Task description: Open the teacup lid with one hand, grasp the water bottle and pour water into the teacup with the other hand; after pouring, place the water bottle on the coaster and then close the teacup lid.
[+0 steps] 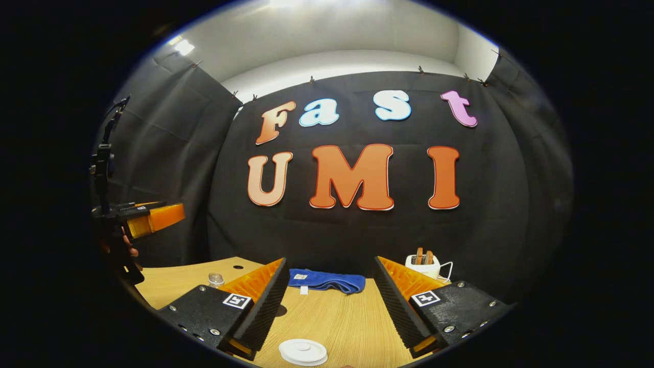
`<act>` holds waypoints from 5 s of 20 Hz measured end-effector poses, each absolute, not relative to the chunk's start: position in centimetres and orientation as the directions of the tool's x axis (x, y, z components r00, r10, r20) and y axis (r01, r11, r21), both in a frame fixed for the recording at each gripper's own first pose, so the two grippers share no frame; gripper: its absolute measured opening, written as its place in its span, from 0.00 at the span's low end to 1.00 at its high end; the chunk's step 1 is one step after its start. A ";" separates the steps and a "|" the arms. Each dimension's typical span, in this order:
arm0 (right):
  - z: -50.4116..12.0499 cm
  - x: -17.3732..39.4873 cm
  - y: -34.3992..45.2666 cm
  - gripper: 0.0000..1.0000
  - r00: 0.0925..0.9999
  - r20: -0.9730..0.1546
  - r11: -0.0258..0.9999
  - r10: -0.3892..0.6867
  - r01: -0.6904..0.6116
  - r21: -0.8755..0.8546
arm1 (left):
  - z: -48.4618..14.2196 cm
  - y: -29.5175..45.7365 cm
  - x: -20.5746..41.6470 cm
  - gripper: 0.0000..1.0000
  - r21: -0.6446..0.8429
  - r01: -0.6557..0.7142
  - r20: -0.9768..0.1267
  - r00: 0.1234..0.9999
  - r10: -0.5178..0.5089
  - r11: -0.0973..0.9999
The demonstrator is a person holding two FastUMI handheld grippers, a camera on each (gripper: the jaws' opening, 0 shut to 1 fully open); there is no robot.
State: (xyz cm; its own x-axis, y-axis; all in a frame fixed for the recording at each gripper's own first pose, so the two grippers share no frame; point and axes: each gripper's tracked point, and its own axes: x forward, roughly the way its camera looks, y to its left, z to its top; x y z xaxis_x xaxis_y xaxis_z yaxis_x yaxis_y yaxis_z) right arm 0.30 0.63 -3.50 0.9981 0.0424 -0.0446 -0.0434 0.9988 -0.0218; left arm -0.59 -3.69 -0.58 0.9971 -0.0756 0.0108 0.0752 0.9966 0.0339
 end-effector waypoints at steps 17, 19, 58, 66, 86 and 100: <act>-18.7 -0.2 4.1 0.89 0.933 -0.328 0.988 0.152 -0.150 0.029 | -10.5 -6.4 -3.7 0.92 0.070 0.185 -0.142 0.975 -0.173 0.980; -20.6 -0.4 4.6 0.85 0.913 -0.378 0.987 0.156 -0.158 0.025 | -11.3 -6.0 -3.8 0.95 0.072 0.179 -0.156 0.974 -0.166 0.981; -19.0 -0.8 4.3 0.20 0.887 -0.408 0.976 0.215 -0.206 0.067 | -21.1 -9.3 -4.4 0.92 0.049 0.296 -0.358 0.897 -0.260 0.954; -16.3 -1.0 3.5 0.19 0.909 -0.364 0.979 0.203 -0.196 0.057 | -25.0 -9.0 -4.1 0.90 0.030 0.285 -0.457 0.857 -0.240 0.958; -15.9 -1.6 1.3 0.19 0.920 -0.351 0.985 0.172 -0.162 0.059 | -26.3 -6.3 -2.7 0.67 0.167 0.242 -0.471 0.871 -0.138 0.956; -15.3 -2.9 -3.3 0.19 0.943 -0.318 0.994 0.098 -0.080 0.070 | -25.6 -7.4 -1.9 0.64 0.596 0.390 -0.467 0.879 -0.092 0.702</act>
